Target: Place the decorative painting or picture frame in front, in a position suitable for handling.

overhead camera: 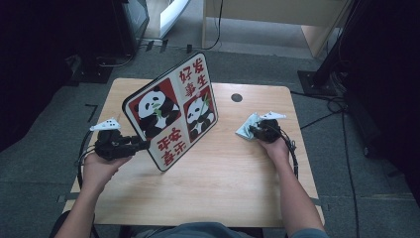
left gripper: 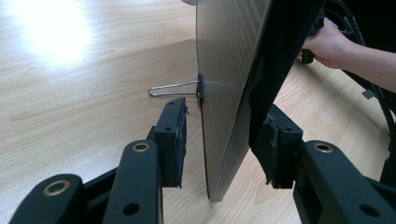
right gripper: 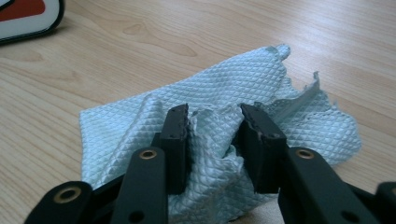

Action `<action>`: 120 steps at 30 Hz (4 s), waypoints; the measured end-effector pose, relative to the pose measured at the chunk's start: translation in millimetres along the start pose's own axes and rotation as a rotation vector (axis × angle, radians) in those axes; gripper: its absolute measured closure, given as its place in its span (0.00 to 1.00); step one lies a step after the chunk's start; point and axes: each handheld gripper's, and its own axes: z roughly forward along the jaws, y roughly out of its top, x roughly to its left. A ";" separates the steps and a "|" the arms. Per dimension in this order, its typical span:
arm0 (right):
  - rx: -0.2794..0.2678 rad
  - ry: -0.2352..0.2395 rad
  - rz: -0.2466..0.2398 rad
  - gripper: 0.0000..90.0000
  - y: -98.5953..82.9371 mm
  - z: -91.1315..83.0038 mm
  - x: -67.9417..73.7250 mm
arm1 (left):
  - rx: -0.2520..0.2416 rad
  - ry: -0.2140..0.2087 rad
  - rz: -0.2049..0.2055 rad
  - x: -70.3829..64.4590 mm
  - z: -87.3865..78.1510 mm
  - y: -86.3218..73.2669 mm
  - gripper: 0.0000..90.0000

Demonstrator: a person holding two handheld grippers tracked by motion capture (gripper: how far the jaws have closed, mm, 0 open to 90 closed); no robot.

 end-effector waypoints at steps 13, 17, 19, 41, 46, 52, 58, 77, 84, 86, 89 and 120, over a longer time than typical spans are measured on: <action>-0.001 -0.026 -0.011 0.81 1.2 0.4 2.8 | 0.002 -0.003 0.003 1.6 2.9 0.8 0.63; 0.006 -0.023 -0.002 0.90 3.8 0.3 3.0 | 0.002 -0.005 0.001 2.8 3.7 1.3 0.64; 0.033 -0.029 -0.006 0.92 7.8 0.5 4.7 | 0.000 -0.007 -0.002 3.4 4.3 1.8 0.64; -0.002 0.104 0.061 0.94 40.9 -28.7 6.9 | -0.019 -0.019 0.019 4.4 6.4 8.4 0.72; -0.049 0.139 0.013 0.94 53.3 -38.7 22.8 | -0.023 -0.037 0.034 4.1 8.4 10.6 0.82; -0.061 0.166 -0.014 0.94 64.4 -44.7 34.9 | -0.021 -0.041 0.040 3.6 8.5 11.4 0.86; -0.059 0.179 -0.029 0.94 69.9 -49.2 41.1 | -0.018 -0.046 0.036 3.7 8.3 12.0 0.87; 0.112 0.199 -0.102 0.94 28.6 0.8 44.1 | -0.017 -0.042 0.038 3.0 8.3 11.9 0.87; 0.154 0.206 -0.127 0.77 26.1 3.4 45.1 | -0.017 -0.044 0.038 3.2 8.3 11.6 0.87; 0.157 0.218 -0.140 0.62 26.1 2.1 46.7 | -0.016 -0.042 0.041 3.3 8.4 11.5 0.87; 0.154 0.198 -0.168 0.49 26.8 0.1 49.2 | -0.016 -0.041 0.042 3.2 8.4 11.5 0.87; 0.145 0.212 -0.090 0.79 10.1 -5.0 50.8 | -0.006 -0.045 0.041 3.0 8.6 10.5 0.86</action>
